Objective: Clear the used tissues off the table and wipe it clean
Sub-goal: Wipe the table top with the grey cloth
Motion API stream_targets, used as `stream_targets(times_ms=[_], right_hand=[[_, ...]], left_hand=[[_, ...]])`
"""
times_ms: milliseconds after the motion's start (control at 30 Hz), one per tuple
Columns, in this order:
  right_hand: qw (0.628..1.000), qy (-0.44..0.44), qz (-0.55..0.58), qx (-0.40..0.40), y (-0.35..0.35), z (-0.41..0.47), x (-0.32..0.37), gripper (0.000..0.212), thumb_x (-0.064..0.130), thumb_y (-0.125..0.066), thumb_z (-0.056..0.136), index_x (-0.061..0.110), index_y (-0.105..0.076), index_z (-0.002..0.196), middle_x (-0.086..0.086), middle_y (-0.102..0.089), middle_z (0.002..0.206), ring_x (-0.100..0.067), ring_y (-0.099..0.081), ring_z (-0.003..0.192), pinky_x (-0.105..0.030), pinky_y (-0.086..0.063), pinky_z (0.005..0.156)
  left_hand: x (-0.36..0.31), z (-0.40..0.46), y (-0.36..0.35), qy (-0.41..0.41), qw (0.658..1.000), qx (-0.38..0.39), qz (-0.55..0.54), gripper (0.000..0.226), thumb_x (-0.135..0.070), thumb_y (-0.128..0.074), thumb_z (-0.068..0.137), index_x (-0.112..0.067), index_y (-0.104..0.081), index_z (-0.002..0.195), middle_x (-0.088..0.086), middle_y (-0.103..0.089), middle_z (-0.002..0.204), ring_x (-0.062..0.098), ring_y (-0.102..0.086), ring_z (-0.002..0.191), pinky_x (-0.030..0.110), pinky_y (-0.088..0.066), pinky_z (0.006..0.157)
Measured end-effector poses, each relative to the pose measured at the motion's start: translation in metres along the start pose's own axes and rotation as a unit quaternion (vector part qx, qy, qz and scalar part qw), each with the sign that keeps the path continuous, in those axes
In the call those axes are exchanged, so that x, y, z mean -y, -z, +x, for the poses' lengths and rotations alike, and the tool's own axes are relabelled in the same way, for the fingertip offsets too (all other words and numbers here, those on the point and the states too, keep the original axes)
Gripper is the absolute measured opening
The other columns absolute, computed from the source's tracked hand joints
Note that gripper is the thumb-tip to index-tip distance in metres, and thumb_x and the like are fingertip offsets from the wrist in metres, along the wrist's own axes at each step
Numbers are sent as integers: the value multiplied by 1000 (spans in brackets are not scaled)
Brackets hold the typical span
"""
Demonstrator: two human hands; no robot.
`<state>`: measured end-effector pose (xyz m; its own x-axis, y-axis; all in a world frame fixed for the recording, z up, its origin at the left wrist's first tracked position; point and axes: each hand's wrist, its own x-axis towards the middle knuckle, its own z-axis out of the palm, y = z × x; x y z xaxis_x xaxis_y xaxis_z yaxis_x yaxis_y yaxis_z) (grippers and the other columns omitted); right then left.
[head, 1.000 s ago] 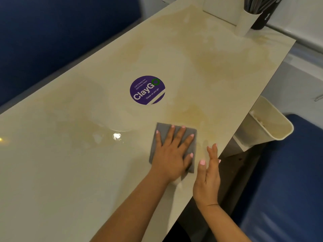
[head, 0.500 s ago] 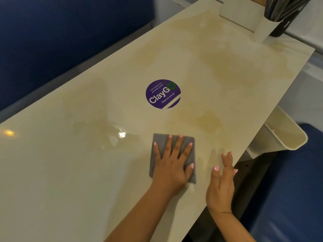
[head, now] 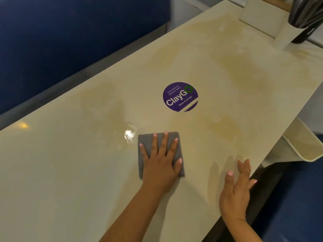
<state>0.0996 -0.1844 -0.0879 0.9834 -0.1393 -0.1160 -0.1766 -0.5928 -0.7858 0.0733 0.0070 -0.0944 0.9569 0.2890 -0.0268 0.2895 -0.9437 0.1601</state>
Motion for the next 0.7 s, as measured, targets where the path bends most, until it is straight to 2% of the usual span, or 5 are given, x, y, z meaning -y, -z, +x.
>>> stream_targets(times_ms=[133,300,500,600,700], right_hand=[[1000,1,-10,-8,-2,0,-3,71,66,-19,87,28,-20,147,17,-20,150,-4,4,140,-54,-5,118],[1000,-3,-18,5,0,2,-1,59,51,-25,98,21,-19,148,14,-21,151,-4,5,140,-48,0,119],[998,-48,-41,20,1,1,9,65,52,-26,88,26,-22,148,27,-11,146,-15,11,143,-53,-3,117],[996,-43,-76,19,3,2,13,67,59,-24,91,22,-25,146,11,-14,157,-15,13,144,-41,8,115],[995,3,-101,18,-1,5,24,63,55,-29,92,19,-27,144,1,-18,157,2,13,139,-38,15,115]], left_hand=[[22,43,6,1,1000,29,2,62,-53,-27,86,-29,-35,143,3,-30,152,32,-25,140,67,-16,106],[71,40,16,115,992,47,9,69,-56,3,84,-34,1,149,-3,7,158,24,8,145,57,8,111],[47,-6,10,114,993,12,-3,62,-50,-26,89,-25,-33,145,7,-28,153,35,-25,140,64,-8,107],[47,9,11,71,997,19,-1,61,-51,-30,87,-26,-35,143,5,-31,152,33,-28,139,66,-12,108],[70,33,17,71,997,43,2,66,-56,-20,86,-31,-22,147,2,-18,157,30,-15,144,63,-5,109]])
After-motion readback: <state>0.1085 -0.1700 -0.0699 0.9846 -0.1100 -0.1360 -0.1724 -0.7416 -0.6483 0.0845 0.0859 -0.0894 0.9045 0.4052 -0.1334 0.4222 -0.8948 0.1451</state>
